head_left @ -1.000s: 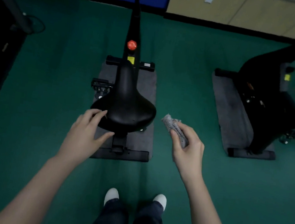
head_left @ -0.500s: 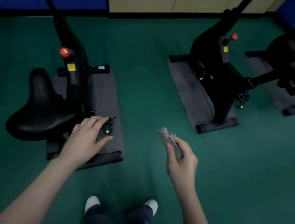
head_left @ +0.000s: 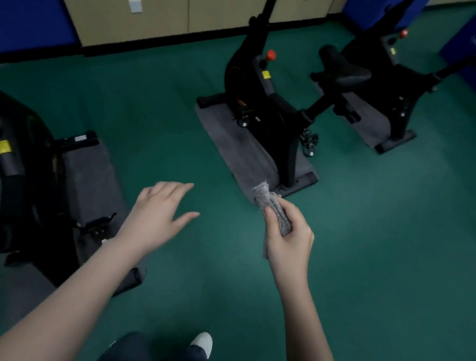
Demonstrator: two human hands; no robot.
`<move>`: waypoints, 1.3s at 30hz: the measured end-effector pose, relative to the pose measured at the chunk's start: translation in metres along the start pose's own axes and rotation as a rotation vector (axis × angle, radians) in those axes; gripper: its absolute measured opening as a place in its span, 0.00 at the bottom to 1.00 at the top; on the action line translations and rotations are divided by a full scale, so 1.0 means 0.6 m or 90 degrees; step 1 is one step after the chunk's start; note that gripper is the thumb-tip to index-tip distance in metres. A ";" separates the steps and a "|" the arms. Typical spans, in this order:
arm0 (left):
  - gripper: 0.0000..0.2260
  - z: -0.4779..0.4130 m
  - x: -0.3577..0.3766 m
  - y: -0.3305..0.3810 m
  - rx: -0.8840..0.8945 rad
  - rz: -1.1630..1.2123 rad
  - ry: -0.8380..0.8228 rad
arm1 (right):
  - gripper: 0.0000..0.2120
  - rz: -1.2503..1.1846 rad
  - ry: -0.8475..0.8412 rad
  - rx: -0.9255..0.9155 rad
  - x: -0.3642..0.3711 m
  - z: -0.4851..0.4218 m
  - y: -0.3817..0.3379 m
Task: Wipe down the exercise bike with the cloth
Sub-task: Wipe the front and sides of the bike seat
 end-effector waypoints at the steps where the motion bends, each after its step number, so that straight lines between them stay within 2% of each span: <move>1: 0.28 -0.014 0.007 0.029 0.019 0.000 -0.001 | 0.09 -0.001 0.013 0.009 -0.021 -0.012 0.009; 12: 0.28 -0.157 0.099 0.243 0.181 0.008 -0.042 | 0.08 0.022 0.142 0.065 -0.166 -0.121 0.096; 17: 0.28 -0.248 0.159 0.299 0.216 0.027 -0.080 | 0.08 0.036 0.176 0.078 -0.172 -0.223 0.120; 22: 0.28 -0.370 0.197 0.340 0.242 0.029 -0.093 | 0.07 0.064 0.163 0.068 -0.146 -0.350 0.127; 27: 0.28 -0.486 0.226 0.388 0.274 0.024 -0.100 | 0.07 0.064 0.206 0.086 -0.162 -0.444 0.149; 33: 0.28 -0.576 0.271 0.452 0.284 0.028 -0.120 | 0.07 0.067 0.260 0.118 -0.214 -0.538 0.189; 39: 0.29 -0.661 0.322 0.507 0.221 0.024 -0.115 | 0.07 0.043 0.212 0.129 -0.247 -0.655 0.240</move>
Point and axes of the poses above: each hand's wrist, its own z-axis away from the middle knuckle, its own x-axis out of the palm, y = z × x, the point moved 9 cm from there along -z, towards the middle knuckle, and after that the axes turned 10 degrees about y, right-handed, at the moved point
